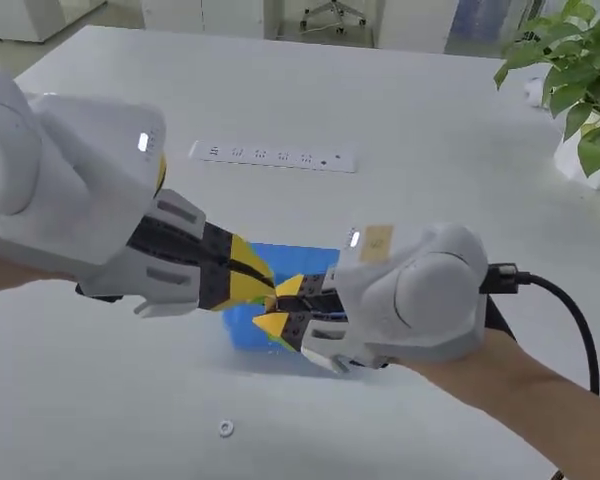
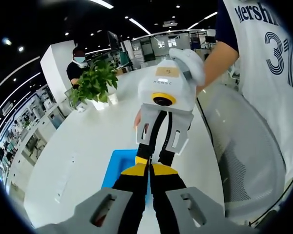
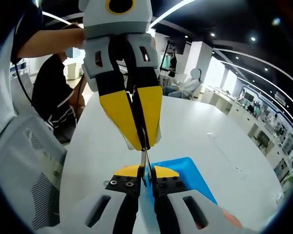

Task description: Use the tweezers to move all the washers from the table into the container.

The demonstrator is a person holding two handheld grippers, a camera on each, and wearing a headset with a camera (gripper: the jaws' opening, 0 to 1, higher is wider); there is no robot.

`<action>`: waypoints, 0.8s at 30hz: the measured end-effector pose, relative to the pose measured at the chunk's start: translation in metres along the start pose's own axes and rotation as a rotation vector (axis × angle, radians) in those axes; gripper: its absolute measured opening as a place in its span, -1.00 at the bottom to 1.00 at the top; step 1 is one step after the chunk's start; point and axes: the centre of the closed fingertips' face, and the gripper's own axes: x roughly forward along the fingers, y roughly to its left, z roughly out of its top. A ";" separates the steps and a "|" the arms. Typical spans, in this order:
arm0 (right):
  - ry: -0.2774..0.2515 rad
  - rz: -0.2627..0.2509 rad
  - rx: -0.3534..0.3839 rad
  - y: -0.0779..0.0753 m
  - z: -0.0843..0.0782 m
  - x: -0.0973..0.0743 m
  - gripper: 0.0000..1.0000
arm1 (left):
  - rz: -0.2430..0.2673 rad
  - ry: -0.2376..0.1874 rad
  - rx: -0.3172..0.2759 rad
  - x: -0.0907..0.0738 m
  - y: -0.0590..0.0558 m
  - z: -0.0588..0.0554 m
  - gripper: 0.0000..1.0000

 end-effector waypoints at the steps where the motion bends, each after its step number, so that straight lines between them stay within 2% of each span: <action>1: -0.003 -0.005 0.000 -0.002 0.001 0.000 -0.80 | 0.000 -0.002 0.008 0.001 0.002 0.001 -0.89; 6: 0.001 -0.015 0.003 -0.009 -0.002 0.000 -0.80 | -0.004 0.000 0.015 0.005 0.008 0.001 -0.89; 13: -0.005 -0.012 0.022 -0.010 -0.003 -0.002 -0.80 | -0.011 -0.009 0.010 0.007 0.009 0.002 -0.89; 16: -0.003 0.003 0.015 -0.003 -0.004 0.000 -0.81 | -0.023 -0.011 0.006 0.007 0.000 0.002 -0.89; 24: 0.030 0.063 0.031 0.026 -0.020 0.013 -0.81 | -0.044 -0.008 -0.075 0.010 -0.022 -0.023 -0.89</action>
